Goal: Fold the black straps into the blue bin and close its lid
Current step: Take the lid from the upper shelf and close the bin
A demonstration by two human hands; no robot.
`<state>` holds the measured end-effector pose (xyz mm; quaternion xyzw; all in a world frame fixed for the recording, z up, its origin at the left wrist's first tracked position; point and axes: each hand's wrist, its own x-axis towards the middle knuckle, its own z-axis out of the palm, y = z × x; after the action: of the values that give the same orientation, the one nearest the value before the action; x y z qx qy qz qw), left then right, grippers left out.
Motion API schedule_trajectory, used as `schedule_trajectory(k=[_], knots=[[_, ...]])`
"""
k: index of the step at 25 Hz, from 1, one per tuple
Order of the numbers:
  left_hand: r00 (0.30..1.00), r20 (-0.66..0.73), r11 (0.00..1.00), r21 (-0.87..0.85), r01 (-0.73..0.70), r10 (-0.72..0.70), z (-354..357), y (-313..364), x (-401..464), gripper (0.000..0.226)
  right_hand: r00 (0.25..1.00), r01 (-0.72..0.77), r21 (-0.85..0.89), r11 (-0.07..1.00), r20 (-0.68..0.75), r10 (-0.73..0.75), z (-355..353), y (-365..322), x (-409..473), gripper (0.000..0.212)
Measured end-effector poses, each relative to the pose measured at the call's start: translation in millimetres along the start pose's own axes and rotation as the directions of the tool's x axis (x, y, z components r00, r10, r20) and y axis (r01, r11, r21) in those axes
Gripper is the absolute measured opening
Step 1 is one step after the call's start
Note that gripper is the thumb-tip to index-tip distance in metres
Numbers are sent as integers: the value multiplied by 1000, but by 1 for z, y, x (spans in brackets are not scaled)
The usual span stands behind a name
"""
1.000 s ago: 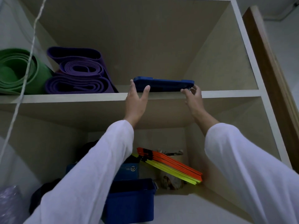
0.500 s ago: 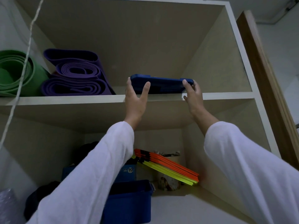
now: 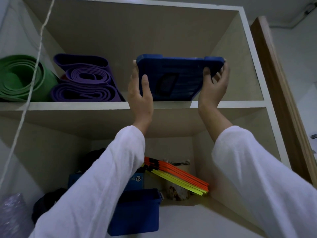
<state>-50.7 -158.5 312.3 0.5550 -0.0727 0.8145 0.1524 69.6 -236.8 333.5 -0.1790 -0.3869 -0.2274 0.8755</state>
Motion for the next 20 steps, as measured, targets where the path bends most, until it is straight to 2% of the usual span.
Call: schedule_trajectory(k=[7, 11, 13, 16, 18, 20], knots=[[972, -104, 977, -14, -213, 210, -10, 41, 2, 60, 994, 110, 9, 994, -30, -109, -7, -49, -1, 51], [954, -148, 963, 106, -246, 260, -19, 63, -7, 53, 996, 85, -61, 994, -14, -86, -29, -65, -10, 43], [979, -137, 984, 121, -132, 148, -25, 65, -14, 46, 999, 29, -129, 991, 36, -25, -41, -66, -14, 39], [992, -82, 991, 81, 102, -95, -38, 53, -32, 39, 980, -144, -223, 964, 100, 169, -60, -48, -22, 33], [982, -26, 976, 116, 186, -184, -48, 40, -46, 32, 945, -244, -285, 927, 145, 293, -76, -25, -31, 24], [961, 94, 957, 162, 241, -258, -59, 26, -60, 29, 903, -288, -386, 876, 194, 383, -90, 2, -44, 16]])
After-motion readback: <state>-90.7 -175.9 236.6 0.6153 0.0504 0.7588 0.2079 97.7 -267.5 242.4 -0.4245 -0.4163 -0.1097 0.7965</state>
